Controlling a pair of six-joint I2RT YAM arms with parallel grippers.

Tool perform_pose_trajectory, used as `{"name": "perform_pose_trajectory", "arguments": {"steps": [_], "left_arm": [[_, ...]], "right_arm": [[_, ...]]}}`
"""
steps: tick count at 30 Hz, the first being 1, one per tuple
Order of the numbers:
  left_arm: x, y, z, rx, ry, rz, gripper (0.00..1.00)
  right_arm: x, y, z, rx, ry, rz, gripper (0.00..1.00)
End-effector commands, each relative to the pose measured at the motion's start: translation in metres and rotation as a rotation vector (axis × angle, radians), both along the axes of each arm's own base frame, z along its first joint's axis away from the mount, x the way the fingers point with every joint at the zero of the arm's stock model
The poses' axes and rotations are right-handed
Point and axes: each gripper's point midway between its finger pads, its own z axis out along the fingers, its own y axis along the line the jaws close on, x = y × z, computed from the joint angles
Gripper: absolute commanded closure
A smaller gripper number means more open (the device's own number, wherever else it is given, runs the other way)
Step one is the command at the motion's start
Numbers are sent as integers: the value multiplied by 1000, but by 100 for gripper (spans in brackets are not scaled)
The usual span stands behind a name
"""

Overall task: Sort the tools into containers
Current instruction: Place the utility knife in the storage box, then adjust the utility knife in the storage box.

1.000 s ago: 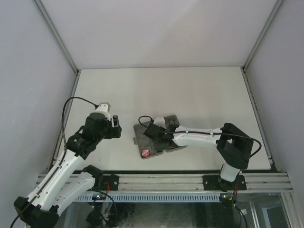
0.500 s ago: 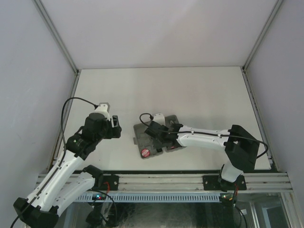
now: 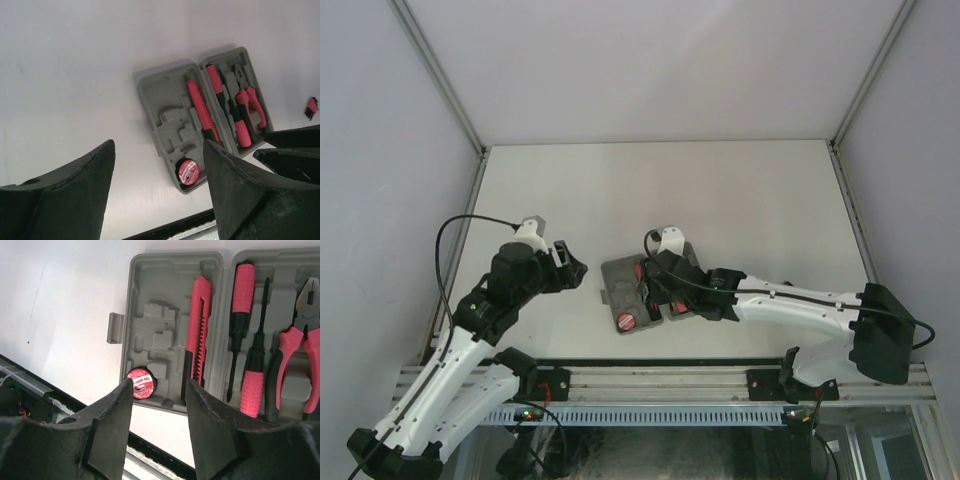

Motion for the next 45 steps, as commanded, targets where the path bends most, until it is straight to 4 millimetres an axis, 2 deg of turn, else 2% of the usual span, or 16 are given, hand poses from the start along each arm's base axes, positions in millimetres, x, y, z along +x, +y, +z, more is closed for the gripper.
{"name": "perform_pose_trajectory", "arguments": {"steps": [1, 7, 17, 28, 30, 34, 41, 45], "left_arm": [[2, -14, -2, -107, -12, -8, 25], [1, -21, -25, -160, -2, -14, 24], [1, -26, -52, -187, 30, -15, 25], [-5, -34, -83, -231, 86, -28, 29], [-6, -34, -86, -231, 87, -29, 29], [-6, -33, -88, -226, 83, -35, 28], [-4, -36, -86, -188, 50, -87, 27], [-3, -36, -95, -166, 86, -87, 30]], "right_arm": [[11, 1, 20, 115, -73, -24, 54], [14, -11, 4, 107, 24, 0, 54], [17, -5, -8, 73, 26, 52, 52], [22, 16, -21, 60, 40, 85, 67], [24, 19, -20, 68, 29, 85, 70], [27, 24, -18, 97, 32, 96, 82], [32, 24, -27, 94, 62, 100, 92], [38, 22, -35, 38, 90, 85, 93]]}}
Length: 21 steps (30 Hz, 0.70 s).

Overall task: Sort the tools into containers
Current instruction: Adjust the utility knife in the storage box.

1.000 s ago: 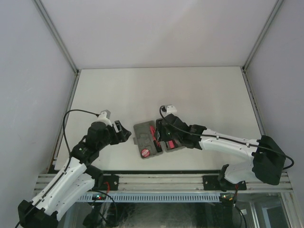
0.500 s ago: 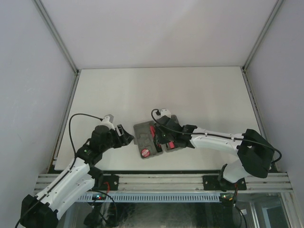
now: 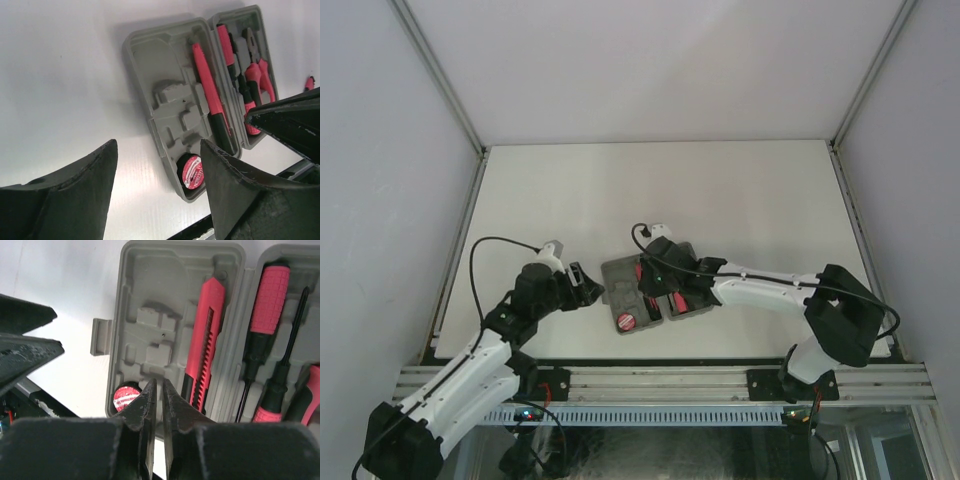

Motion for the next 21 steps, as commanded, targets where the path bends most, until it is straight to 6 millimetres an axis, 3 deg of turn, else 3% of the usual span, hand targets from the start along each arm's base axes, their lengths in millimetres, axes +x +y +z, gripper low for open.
{"name": "perform_pose_trajectory", "arguments": {"steps": [1, 7, 14, 21], "left_arm": [[5, -5, -4, 12, -7, -35, 30], [5, -11, -18, -15, 40, -38, 35], [7, -15, -22, -38, 55, -31, 42], [-2, -18, -34, -73, 90, -41, 44]], "right_arm": [[14, 11, 13, 0, -21, 3, 94], [19, 5, 4, -54, 3, -4, 95], [21, 2, 1, -58, 13, -6, 95], [19, 2, -1, -64, 22, -4, 95]]}}
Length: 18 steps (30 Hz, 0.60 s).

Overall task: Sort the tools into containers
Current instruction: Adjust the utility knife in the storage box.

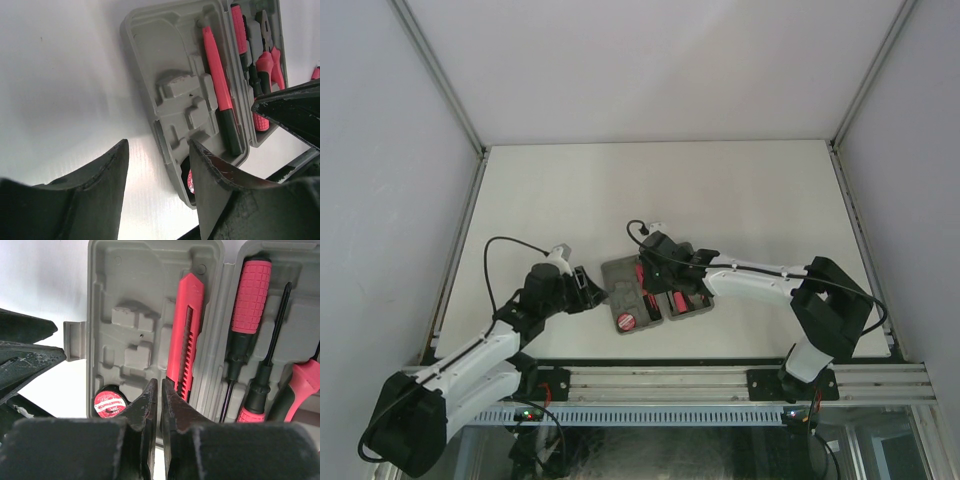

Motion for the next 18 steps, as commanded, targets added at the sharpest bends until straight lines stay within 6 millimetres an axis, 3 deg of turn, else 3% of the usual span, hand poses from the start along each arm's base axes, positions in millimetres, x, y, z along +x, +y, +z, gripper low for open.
{"name": "perform_pose_trajectory", "arguments": {"steps": [1, 6, 18], "left_arm": [[-4, -7, -7, -63, 12, -8, 45], [-6, -10, -15, -86, 33, -10, 53], [1, -14, -12, -107, 12, -4, 68]], "right_arm": [[7, 10, 15, 32, -31, 12, 95], [5, 11, 17, 35, -33, 17, 96], [2, 8, 18, 18, -39, 21, 96]]}}
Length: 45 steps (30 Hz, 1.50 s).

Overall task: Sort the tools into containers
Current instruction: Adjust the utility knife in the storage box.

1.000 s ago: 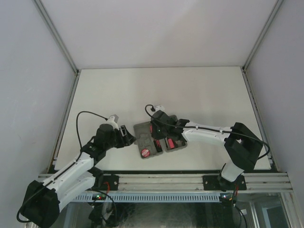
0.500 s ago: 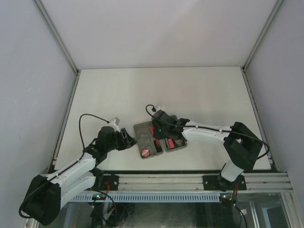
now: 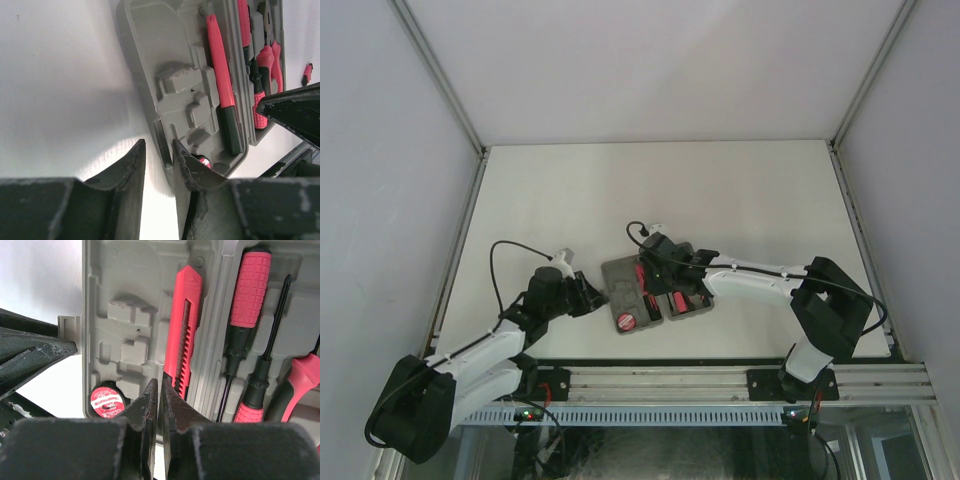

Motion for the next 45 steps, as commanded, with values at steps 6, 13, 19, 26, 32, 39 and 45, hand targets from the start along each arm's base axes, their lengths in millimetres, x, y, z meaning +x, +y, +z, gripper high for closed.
{"name": "perform_pose_trajectory", "arguments": {"steps": [6, 13, 19, 26, 32, 39, 45], "left_arm": [[7, -5, 9, -48, -45, 2, 80], [6, -8, 11, -60, -61, -15, 100], [6, -8, 12, -59, -68, -18, 100], [6, -8, 9, -55, -57, -19, 100], [5, -7, 6, -52, -46, -16, 100], [4, -7, 5, -51, -43, -15, 100], [4, -7, 4, -51, -43, -14, 100]], "right_arm": [[8, 10, 20, 37, -50, 18, 96], [13, 17, 19, 28, -36, 32, 95], [19, 17, 13, -9, -24, 33, 95], [22, 13, 5, -56, -11, 27, 96], [19, 12, -3, -73, 8, 30, 96], [20, 11, -10, -90, 18, 32, 96], [23, 7, -14, -125, 14, 26, 96]]}}
